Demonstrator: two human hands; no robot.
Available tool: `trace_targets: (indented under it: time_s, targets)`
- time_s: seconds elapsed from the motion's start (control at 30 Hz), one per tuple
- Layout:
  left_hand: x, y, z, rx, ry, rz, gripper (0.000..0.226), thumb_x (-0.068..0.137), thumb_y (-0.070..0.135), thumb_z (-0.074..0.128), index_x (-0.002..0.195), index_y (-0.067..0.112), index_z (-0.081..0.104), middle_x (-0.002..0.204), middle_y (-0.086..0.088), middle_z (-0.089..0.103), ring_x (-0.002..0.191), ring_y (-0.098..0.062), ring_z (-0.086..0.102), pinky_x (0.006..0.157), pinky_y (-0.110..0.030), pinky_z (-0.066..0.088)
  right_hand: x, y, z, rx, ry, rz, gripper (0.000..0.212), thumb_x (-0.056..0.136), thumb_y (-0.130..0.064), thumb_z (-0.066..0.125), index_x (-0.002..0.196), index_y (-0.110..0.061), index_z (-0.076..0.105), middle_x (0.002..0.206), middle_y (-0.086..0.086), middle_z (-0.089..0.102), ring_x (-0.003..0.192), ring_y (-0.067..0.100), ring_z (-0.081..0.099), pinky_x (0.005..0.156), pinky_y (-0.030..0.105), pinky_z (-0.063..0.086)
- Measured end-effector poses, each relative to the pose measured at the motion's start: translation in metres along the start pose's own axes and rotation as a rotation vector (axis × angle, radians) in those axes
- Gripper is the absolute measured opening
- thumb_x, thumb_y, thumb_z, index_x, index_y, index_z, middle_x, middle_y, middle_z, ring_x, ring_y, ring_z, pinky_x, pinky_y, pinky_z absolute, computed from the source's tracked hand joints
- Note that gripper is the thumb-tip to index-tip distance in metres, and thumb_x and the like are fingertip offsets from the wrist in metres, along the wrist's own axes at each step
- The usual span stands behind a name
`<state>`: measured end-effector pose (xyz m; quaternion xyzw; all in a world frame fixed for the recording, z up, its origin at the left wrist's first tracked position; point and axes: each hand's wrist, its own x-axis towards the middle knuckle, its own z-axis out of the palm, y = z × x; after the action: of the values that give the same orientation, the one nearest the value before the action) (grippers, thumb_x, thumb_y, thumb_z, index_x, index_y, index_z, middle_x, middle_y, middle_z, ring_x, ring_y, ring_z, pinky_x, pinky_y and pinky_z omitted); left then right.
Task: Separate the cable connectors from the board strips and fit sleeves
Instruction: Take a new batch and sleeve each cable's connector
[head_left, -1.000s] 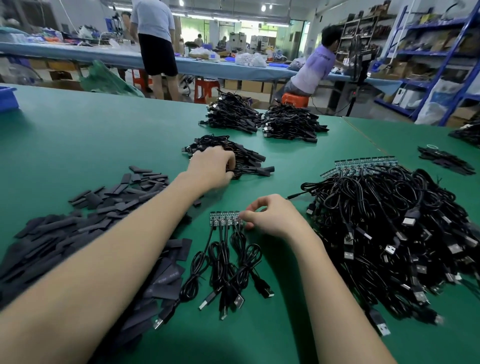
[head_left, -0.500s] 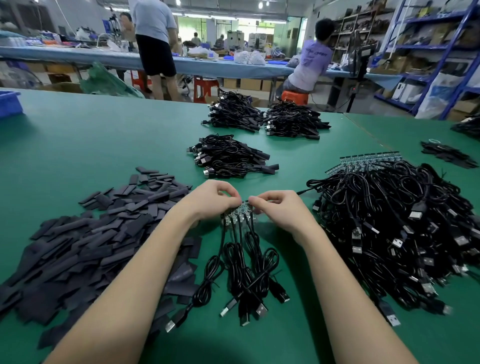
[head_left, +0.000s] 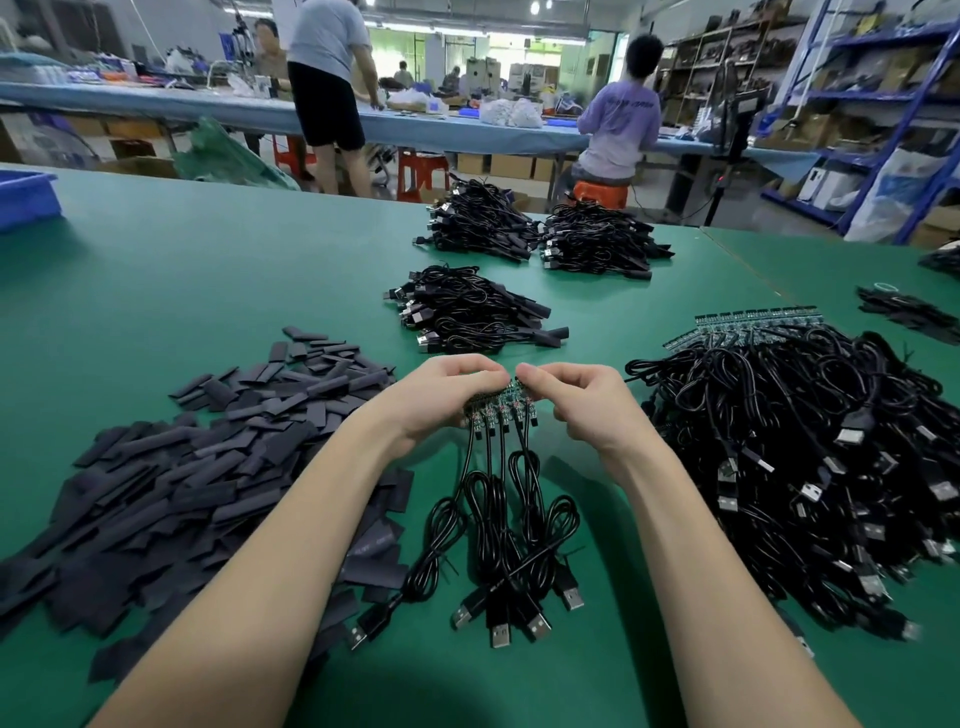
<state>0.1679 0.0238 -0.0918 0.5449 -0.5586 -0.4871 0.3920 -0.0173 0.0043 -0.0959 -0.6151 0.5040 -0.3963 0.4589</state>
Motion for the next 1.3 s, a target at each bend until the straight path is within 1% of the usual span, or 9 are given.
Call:
trace_targets:
  time_s: [0.27, 0.47, 0.53, 0.63, 0.77, 0.9, 1.0, 1.2, 1.3]
  targets:
    - [0.001, 0.001, 0.002, -0.015, 0.025, 0.026, 0.015, 0.095, 0.027, 0.068, 0.098, 0.015, 0.076, 0.096, -0.003, 0.072, 0.092, -0.014, 0.060, 0.090, -0.031, 0.043, -0.002, 0.001, 0.000, 0.035, -0.016, 0.039, 0.023, 0.089, -0.049, 0.074, 0.084, -0.027, 0.078, 0.067, -0.026, 0.068, 0.052, -0.010, 0.055, 0.051, 0.011, 0.035]
    - [0.000, 0.004, 0.000, -0.107, -0.036, 0.020, 0.023, 0.092, 0.025, 0.070, 0.105, 0.007, 0.074, 0.102, -0.006, 0.071, 0.098, -0.021, 0.060, 0.104, -0.042, 0.042, -0.002, 0.003, 0.001, 0.220, -0.097, 0.136, 0.028, 0.090, -0.045, 0.074, 0.102, -0.019, 0.079, 0.063, -0.020, 0.061, 0.066, 0.008, 0.042, 0.058, 0.020, 0.033]
    - [-0.001, 0.003, 0.000, -0.150, -0.067, 0.015, 0.026, 0.086, 0.028, 0.073, 0.104, 0.009, 0.074, 0.105, -0.006, 0.071, 0.104, -0.025, 0.059, 0.108, -0.045, 0.039, -0.004, 0.005, 0.001, 0.308, -0.151, 0.147, 0.021, 0.090, -0.042, 0.074, 0.091, -0.022, 0.079, 0.057, -0.018, 0.056, 0.059, 0.006, 0.038, 0.052, 0.016, 0.033]
    - [-0.002, 0.001, 0.001, -0.275, -0.141, -0.011, 0.028, 0.080, 0.028, 0.073, 0.102, 0.011, 0.073, 0.100, -0.006, 0.071, 0.098, -0.023, 0.060, 0.093, -0.036, 0.046, -0.003, 0.008, 0.001, 0.379, -0.201, 0.147, 0.023, 0.083, -0.044, 0.077, 0.064, -0.030, 0.077, 0.051, -0.016, 0.052, 0.048, 0.002, 0.035, 0.045, 0.016, 0.030]
    - [-0.003, -0.004, 0.003, -0.411, -0.233, -0.025, 0.016, 0.085, 0.022, 0.069, 0.096, 0.013, 0.075, 0.092, -0.003, 0.074, 0.080, -0.014, 0.068, 0.073, -0.026, 0.055, 0.000, 0.012, 0.000, 0.460, -0.245, 0.145, 0.020, 0.076, -0.044, 0.079, 0.063, -0.030, 0.078, 0.052, -0.014, 0.049, 0.047, 0.002, 0.033, 0.044, 0.016, 0.024]
    - [-0.003, -0.002, 0.004, -0.504, -0.322, -0.011, 0.016, 0.088, 0.024, 0.066, 0.089, 0.021, 0.081, 0.093, 0.000, 0.076, 0.082, -0.011, 0.068, 0.081, -0.026, 0.055, -0.002, 0.012, 0.001, 0.540, -0.250, 0.160, 0.019, 0.078, -0.041, 0.079, 0.066, -0.026, 0.080, 0.057, -0.013, 0.055, 0.047, 0.001, 0.036, 0.047, 0.015, 0.026]
    - [-0.001, -0.002, -0.001, -0.277, -0.204, -0.052, 0.014, 0.083, 0.036, 0.072, 0.092, 0.027, 0.079, 0.099, 0.006, 0.073, 0.094, -0.014, 0.062, 0.088, -0.033, 0.049, -0.001, 0.008, -0.007, 0.371, -0.061, 0.136, 0.018, 0.084, -0.045, 0.079, 0.081, -0.027, 0.081, 0.070, -0.015, 0.068, 0.056, 0.003, 0.047, 0.050, 0.016, 0.035]
    - [0.002, -0.009, -0.010, 0.055, -0.074, -0.049, 0.008, 0.092, 0.032, 0.071, 0.085, 0.029, 0.075, 0.094, 0.009, 0.066, 0.085, -0.012, 0.049, 0.066, -0.024, 0.038, 0.005, -0.001, -0.009, -0.035, 0.511, -0.118, 0.018, 0.090, -0.044, 0.074, 0.080, -0.029, 0.075, 0.080, -0.020, 0.071, 0.078, -0.005, 0.062, 0.069, 0.016, 0.041]
    - [0.004, -0.005, 0.004, 0.281, -0.010, 0.043, 0.011, 0.090, 0.041, 0.071, 0.093, 0.032, 0.076, 0.095, 0.017, 0.073, 0.089, -0.003, 0.063, 0.080, -0.025, 0.047, 0.006, -0.004, -0.003, -0.050, 0.451, -0.151, 0.019, 0.090, -0.044, 0.074, 0.082, -0.027, 0.077, 0.083, -0.018, 0.072, 0.084, 0.000, 0.065, 0.081, 0.023, 0.047]
